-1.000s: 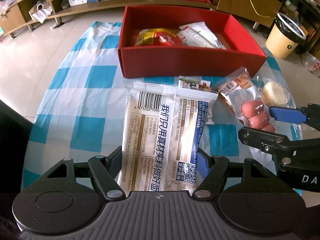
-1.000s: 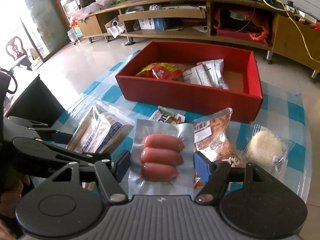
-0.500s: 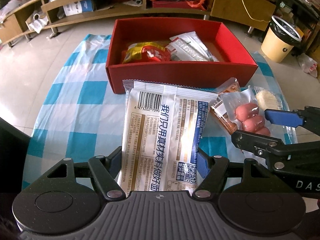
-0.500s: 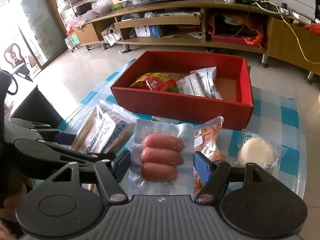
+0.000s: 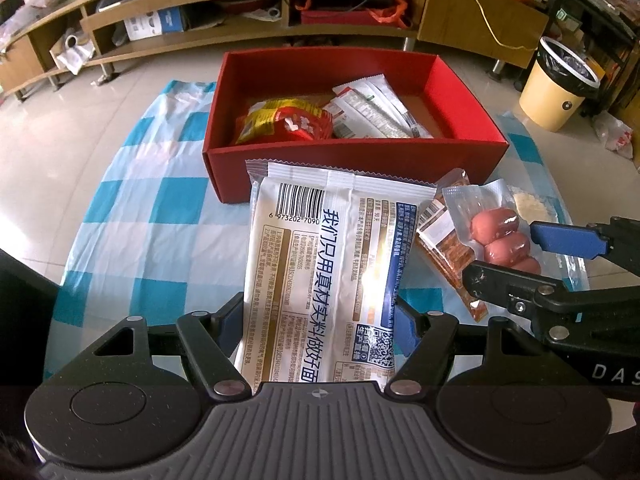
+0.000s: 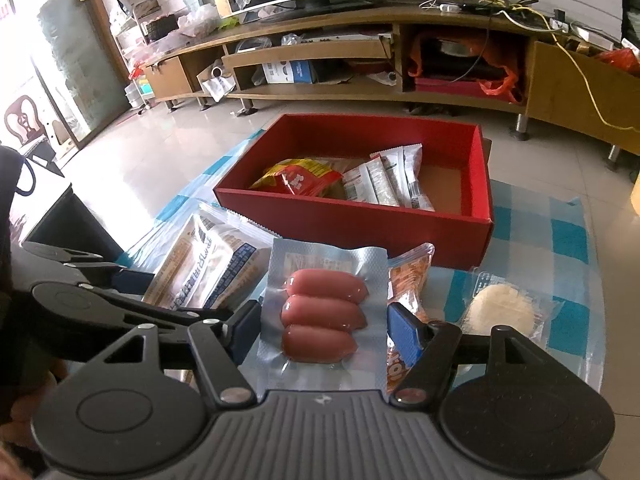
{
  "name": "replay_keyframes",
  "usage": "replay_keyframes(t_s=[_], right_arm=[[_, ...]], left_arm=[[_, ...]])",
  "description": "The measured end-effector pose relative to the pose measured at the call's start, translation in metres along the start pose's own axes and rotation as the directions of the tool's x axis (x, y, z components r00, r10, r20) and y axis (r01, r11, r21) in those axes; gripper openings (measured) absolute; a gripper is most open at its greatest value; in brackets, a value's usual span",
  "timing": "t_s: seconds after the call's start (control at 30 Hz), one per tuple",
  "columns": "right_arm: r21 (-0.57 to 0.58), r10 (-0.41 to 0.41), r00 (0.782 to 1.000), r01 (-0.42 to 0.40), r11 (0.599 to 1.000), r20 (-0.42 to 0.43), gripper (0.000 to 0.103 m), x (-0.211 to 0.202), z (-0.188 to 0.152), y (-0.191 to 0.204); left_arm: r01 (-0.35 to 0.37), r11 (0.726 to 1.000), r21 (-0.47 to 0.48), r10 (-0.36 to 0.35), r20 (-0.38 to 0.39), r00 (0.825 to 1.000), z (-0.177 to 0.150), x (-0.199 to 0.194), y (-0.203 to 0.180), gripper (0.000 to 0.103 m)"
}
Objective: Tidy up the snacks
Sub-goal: 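Lift and carry the bread packet and sausage pack over the red box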
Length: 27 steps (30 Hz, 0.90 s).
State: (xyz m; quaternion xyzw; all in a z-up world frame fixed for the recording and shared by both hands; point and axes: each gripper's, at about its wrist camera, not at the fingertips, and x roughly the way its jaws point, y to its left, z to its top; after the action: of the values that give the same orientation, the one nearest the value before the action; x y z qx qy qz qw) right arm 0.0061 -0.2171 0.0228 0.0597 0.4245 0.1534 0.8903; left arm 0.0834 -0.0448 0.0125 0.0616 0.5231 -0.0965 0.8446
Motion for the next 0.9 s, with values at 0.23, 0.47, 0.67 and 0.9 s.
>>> replay_keyframes(t_s=[0.23,0.47,0.67,0.9], right_arm=[[0.012,-0.001,1.000,0.001,1.000,0.007,0.067,-0.002,0.002,-0.003],[0.022,-0.003,1.000,0.002,1.000,0.015,0.067,-0.005,0.004,-0.006],[0.029,-0.005,1.000,0.005,1.000,0.022,0.067,-0.008,0.007,-0.007],[0.037,-0.008,0.999,0.006,0.999,0.038,0.067,-0.010,0.014,-0.010]], left_arm=[[-0.002,1.000,0.000,0.002,0.010,1.000,0.005,-0.001,-0.003,0.077],[-0.007,1.000,0.005,0.007,0.025,1.000,0.008,-0.003,-0.006,0.077],[-0.011,1.000,0.004,0.011,0.037,0.999,0.011,-0.005,-0.008,0.077],[-0.019,1.000,0.004,0.018,0.061,0.998,0.018,-0.008,-0.009,0.077]])
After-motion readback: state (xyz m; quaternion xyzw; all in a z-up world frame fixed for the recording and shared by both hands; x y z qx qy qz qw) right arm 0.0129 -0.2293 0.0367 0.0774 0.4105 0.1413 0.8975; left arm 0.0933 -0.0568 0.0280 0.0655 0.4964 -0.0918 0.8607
